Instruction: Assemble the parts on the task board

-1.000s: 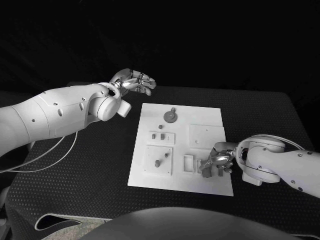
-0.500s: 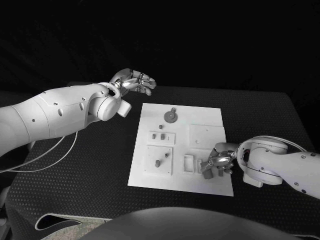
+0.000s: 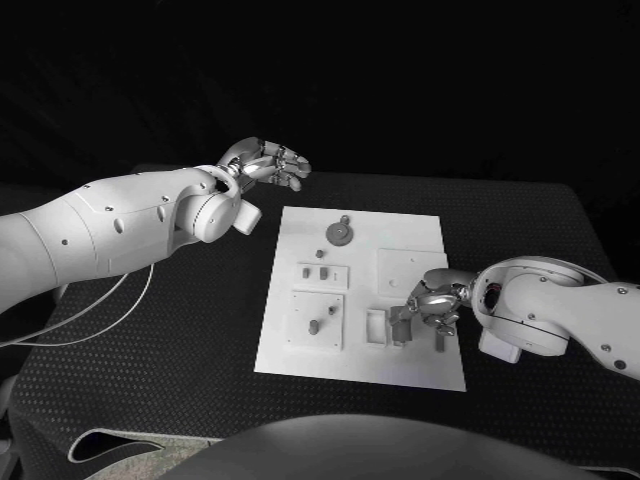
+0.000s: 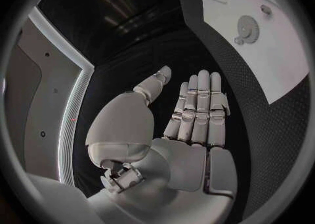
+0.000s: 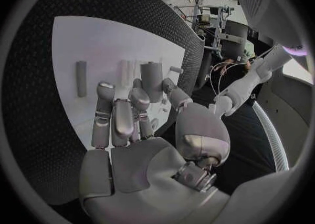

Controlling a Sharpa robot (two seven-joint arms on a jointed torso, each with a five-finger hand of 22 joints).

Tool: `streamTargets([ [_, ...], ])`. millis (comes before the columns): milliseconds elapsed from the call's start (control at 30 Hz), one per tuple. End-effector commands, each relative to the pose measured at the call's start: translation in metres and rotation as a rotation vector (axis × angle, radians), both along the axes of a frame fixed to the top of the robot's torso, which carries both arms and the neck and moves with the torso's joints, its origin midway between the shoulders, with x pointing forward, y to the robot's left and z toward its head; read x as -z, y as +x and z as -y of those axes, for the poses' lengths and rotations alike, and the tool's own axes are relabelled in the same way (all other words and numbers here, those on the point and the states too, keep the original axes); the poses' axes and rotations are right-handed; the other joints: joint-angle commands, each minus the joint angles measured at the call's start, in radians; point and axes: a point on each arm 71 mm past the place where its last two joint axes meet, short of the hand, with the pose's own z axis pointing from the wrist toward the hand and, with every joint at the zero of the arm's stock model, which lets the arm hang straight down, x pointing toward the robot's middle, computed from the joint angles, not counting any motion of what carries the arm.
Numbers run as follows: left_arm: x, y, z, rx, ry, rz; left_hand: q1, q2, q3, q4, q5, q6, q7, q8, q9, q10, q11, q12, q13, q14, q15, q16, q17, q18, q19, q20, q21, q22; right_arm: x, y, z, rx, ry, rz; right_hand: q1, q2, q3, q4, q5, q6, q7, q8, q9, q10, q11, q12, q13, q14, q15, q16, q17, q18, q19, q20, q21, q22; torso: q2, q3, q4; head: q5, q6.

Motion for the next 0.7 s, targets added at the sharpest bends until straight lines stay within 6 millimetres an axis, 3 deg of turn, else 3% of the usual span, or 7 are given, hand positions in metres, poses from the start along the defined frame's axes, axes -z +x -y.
streamTargets([
  [33,-0.001,0.0,0.002,0.014,-0.011,0.001,-0.008,0.0,-0.003,0.0,0.004,-0.005,-0.002,0.004,-0.001,-0.005,-0.002,0.0,-0.001,0.005,0.001,-0.004,0.001,0.0,-0.003,0.003,0.002,-0.001,0.001,0.0,-0.005,0.016,0.021,-0.022,0.004,0.013,-0.003,0.006,0.004,0.045,0.019,-0.006,-0.002,0.008,-0.002,-0.001,-0.002,0.002,-0.003,-0.003,0.002,0.023,0.002,0.003,0.004,0.018,0.001,-0.0001,0.0003,0.0,0.0],
  [700,-0.001,0.0,0.005,0.021,-0.013,-0.003,-0.009,0.0,-0.003,0.001,0.004,-0.005,-0.002,0.004,-0.002,-0.005,-0.002,0.0,-0.001,0.005,0.001,-0.005,0.003,0.0,-0.003,0.003,0.002,-0.002,0.015,0.01,-0.021,-0.014,-0.036,-0.05,-0.052,-0.004,-0.006,0.024,0.004,0.05,0.018,-0.018,-0.011,0.006,-0.003,-0.007,-0.004,-0.002,-0.005,-0.007,-0.002,0.023,-0.001,0.002,0.002,0.018,0.001,0.0014,0.0008,0.003,0.0],
])
